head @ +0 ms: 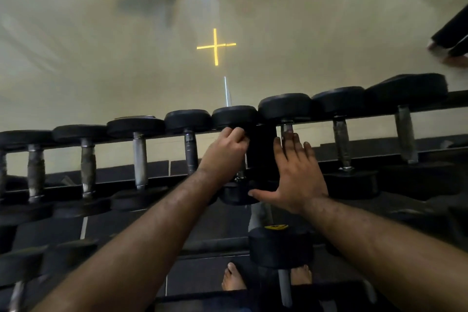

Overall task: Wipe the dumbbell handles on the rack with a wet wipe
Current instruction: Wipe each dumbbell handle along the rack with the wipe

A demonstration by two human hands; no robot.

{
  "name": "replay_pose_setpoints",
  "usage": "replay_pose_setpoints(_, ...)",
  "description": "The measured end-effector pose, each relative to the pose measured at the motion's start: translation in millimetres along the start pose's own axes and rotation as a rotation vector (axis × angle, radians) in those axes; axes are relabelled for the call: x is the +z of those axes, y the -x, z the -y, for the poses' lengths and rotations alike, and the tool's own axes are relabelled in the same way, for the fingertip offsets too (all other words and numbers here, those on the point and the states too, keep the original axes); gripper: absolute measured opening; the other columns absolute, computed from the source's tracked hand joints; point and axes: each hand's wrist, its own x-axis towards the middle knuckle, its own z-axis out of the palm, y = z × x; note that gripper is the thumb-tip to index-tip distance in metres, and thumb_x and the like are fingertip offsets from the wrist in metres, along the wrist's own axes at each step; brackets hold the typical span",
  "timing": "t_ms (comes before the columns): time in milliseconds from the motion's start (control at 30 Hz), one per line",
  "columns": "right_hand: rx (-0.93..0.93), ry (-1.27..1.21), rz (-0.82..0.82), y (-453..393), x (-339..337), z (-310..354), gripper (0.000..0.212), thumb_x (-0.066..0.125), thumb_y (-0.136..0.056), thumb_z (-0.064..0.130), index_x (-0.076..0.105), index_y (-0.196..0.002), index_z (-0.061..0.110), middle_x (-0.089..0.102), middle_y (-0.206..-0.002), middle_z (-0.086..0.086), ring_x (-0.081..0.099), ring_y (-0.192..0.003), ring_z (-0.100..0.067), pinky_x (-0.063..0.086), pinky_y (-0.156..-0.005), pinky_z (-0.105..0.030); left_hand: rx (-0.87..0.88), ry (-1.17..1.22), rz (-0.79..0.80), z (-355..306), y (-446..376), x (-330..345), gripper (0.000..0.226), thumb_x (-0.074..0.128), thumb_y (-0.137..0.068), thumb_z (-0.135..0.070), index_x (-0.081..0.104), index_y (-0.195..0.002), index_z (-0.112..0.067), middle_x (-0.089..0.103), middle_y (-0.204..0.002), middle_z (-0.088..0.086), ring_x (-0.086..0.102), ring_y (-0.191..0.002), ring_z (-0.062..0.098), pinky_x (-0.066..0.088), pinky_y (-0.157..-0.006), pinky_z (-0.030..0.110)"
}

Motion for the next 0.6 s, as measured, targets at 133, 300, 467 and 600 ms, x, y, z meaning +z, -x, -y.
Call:
replay_pose_setpoints(133, -0.024, 0.022, 0.016, 0, -2, 1, 0.146, 0.033, -0.068, 0.108, 0.012, -0.171, 0.007, 0.0, -0.178, -0.024, 0.002, -0.166, -0.039, 0.01, -0.133, -0.057, 0.045, 0.198, 0.463, 6, 11, -21, 0.027, 0.069, -0.092, -0.014, 0.078, -0.116, -0.022, 0.064, -0.118, -0.002, 0.062, -0.107, 0.02, 0.054, -0.092, 0.033)
replay_pose_setpoints(300, -0.042, 0.029, -0.023, 1, -2, 3, 0.141, 0.041, -0.069, 0.104, 0.028, -0.168, 0.005, 0.017, -0.175, -0.028, 0.015, -0.164, -0.042, 0.019, -0.132, -0.059, -0.059, 0.08, -0.029, 1, 3, -10, 0.024, 0.071, -0.093, -0.013, 0.078, -0.115, -0.018, 0.067, -0.106, 0.002, 0.061, -0.094, 0.022, 0.055, -0.082, 0.033)
replay_pose_setpoints(467, -0.055, 0.047, -0.015, 1, -2, 4, 0.137, 0.04, -0.072, 0.103, 0.03, -0.167, 0.005, 0.026, -0.173, -0.026, 0.018, -0.163, -0.043, 0.02, -0.132, -0.058, 0.036, -0.052, 0.101, -5, -2, -4, 0.022, 0.063, -0.092, -0.015, 0.076, -0.109, -0.02, 0.068, -0.109, 0.0, 0.058, -0.1, 0.022, 0.051, -0.096, 0.037)
replay_pose_setpoints(600, -0.064, 0.075, 0.004, 0, 0, 1, 0.136, 0.038, -0.073, 0.102, 0.025, -0.169, 0.007, 0.023, -0.174, -0.024, 0.015, -0.163, -0.043, 0.018, -0.132, -0.058, 0.103, 0.169, 0.599, -9, 13, -16, 0.035, 0.075, -0.089, -0.019, 0.073, -0.122, -0.03, 0.063, -0.117, -0.008, 0.061, -0.106, 0.017, 0.057, -0.092, 0.035)
